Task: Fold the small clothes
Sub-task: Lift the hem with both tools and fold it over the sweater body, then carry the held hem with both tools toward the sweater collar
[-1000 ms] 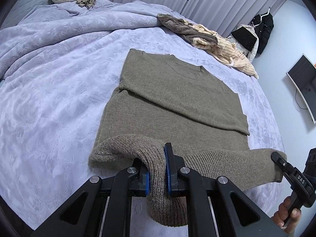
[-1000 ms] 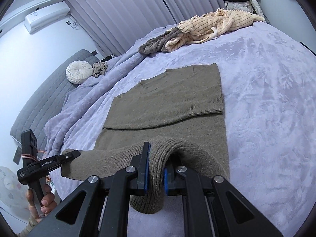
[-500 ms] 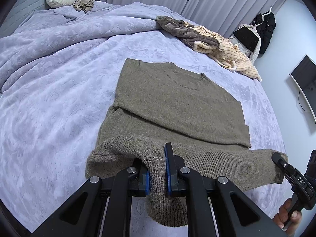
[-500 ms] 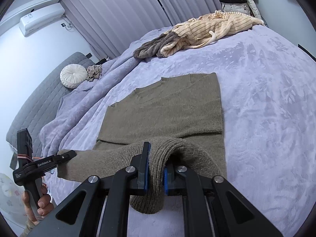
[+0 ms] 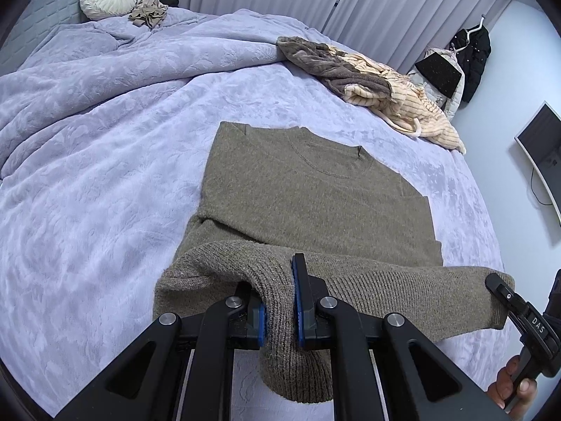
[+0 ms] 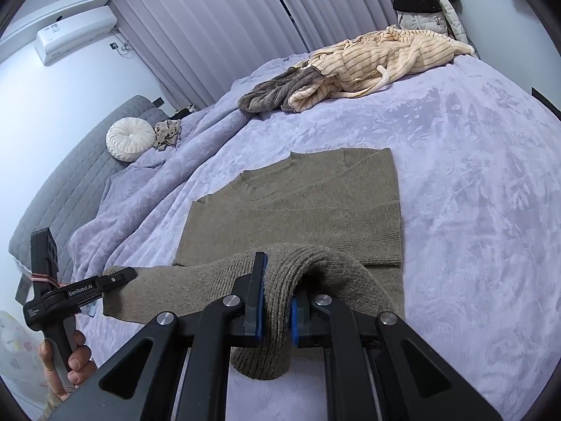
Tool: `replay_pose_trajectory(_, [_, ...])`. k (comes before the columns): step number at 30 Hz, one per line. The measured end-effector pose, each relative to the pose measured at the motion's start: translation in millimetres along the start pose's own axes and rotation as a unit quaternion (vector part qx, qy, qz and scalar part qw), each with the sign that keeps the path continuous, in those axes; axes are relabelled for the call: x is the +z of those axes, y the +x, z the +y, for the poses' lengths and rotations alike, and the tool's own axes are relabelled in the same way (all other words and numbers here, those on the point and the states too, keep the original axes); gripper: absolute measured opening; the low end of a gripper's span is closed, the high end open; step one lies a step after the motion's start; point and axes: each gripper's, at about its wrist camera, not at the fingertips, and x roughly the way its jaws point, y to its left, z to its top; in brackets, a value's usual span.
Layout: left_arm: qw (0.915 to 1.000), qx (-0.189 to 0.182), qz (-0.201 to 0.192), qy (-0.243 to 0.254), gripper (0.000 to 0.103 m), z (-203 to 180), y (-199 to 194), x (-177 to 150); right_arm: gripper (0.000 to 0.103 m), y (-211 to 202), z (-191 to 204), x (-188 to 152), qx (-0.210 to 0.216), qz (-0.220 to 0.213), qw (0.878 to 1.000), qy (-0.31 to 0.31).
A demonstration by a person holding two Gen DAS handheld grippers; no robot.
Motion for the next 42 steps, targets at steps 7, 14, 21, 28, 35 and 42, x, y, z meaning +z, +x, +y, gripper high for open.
replay_pose_trajectory(7, [1.0000, 0.002, 0.005, 0.003, 0.013, -3, 7, 8, 0.012, 8, 8, 10, -0.003, 0.000, 1.000, -0.010])
replay_pose_trajectory(14, [0.9999, -0.007, 0.003, -0.009, 0.013, 1, 12, 19, 0.012, 16, 8, 22, -0.004, -0.001, 1.000, -0.006])
replay_pose_trajectory(21, [1.0000, -0.003, -0.001, -0.004, 0.013, -2, 19, 31, 0.012, 26, 7, 36, -0.009, -0.001, 1.000, -0.007])
replay_pose_trajectory(28, [1.0000, -0.002, -0.001, 0.002, 0.013, -5, 28, 45, 0.012, 36, 5, 48, -0.014, 0.002, 1.000, -0.005])
replay_pose_trajectory(35, [1.0000, 0.002, 0.003, 0.007, 0.013, -8, 40, 55, 0.012, 48, 1, 56, -0.020, 0.006, 1.000, -0.002])
replay_pose_trajectory(42, [0.9998, 0.006, 0.008, 0.015, 0.013, -13, 52, 67, 0.012, 61, -3, 65, -0.025, 0.009, 1.000, -0.001])
